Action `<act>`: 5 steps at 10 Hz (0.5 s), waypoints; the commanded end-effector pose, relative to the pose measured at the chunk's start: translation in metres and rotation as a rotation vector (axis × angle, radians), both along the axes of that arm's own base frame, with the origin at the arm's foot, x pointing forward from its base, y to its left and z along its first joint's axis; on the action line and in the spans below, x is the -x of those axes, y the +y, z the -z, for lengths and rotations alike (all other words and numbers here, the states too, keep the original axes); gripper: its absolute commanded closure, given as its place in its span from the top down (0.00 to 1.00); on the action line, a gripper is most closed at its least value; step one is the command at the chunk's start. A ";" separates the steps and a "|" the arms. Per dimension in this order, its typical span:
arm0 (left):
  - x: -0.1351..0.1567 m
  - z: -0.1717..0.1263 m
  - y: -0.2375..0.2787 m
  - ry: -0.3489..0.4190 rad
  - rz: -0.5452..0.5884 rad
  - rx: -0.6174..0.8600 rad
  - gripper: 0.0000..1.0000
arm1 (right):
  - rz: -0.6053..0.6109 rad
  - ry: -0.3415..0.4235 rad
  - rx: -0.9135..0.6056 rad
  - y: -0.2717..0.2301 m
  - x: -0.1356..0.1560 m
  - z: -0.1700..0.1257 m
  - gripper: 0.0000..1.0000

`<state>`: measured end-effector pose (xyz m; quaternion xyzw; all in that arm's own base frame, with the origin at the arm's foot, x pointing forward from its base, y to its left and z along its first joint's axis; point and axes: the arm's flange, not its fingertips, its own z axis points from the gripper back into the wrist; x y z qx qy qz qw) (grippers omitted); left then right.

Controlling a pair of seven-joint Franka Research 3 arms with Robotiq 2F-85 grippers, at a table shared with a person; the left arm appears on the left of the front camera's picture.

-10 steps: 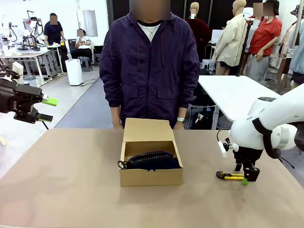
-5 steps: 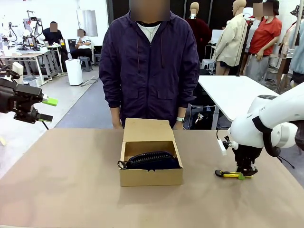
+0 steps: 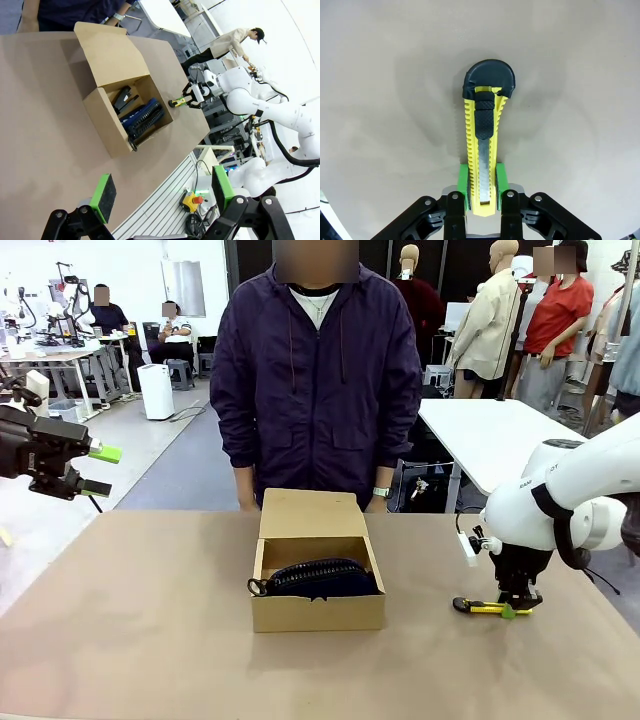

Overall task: Pack the items into the box.
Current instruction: Pick up the item indicated by the person and place it inside the Mailer Box.

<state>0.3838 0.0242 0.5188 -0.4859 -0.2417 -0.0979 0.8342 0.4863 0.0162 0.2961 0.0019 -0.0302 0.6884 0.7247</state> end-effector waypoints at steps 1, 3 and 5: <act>0.001 -0.001 0.002 -0.002 0.010 0.000 1.00 | -0.020 0.039 -0.044 0.000 0.009 -0.008 0.00; 0.001 -0.001 0.002 -0.002 0.010 0.000 1.00 | -0.003 0.023 -0.080 -0.006 0.018 -0.079 0.00; 0.001 -0.001 0.002 -0.002 0.010 0.000 1.00 | 0.026 0.033 -0.074 0.000 0.027 -0.134 0.00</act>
